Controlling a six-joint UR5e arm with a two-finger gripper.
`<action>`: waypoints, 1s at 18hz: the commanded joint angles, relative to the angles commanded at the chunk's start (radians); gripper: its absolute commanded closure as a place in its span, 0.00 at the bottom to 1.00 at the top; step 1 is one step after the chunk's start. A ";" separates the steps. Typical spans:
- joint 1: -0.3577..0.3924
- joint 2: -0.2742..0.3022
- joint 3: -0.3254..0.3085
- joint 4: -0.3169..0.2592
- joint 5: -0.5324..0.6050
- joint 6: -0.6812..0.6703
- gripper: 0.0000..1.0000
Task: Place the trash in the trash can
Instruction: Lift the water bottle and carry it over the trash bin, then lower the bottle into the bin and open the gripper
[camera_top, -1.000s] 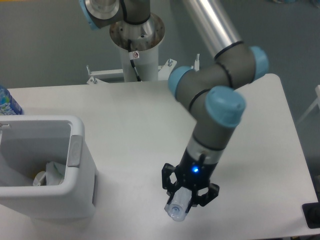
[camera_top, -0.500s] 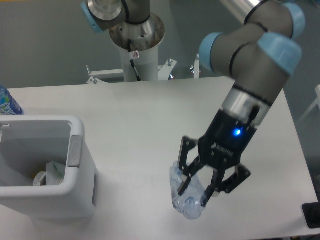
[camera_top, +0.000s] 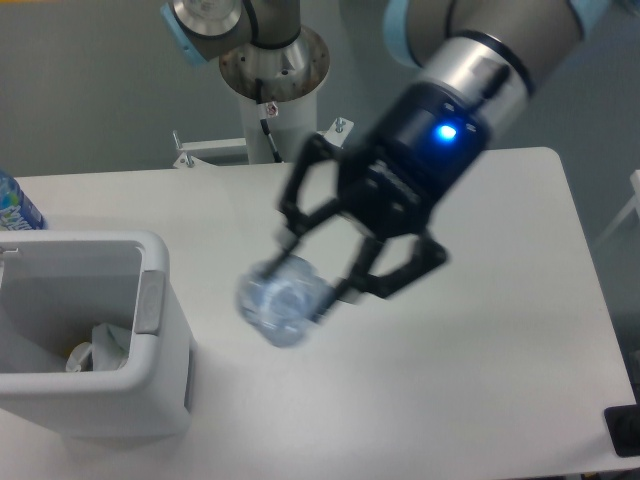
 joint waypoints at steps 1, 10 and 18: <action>-0.026 -0.003 -0.008 0.002 0.003 -0.005 0.61; -0.129 -0.014 -0.081 0.028 0.015 -0.012 0.61; -0.184 -0.060 -0.103 0.101 0.087 0.014 0.54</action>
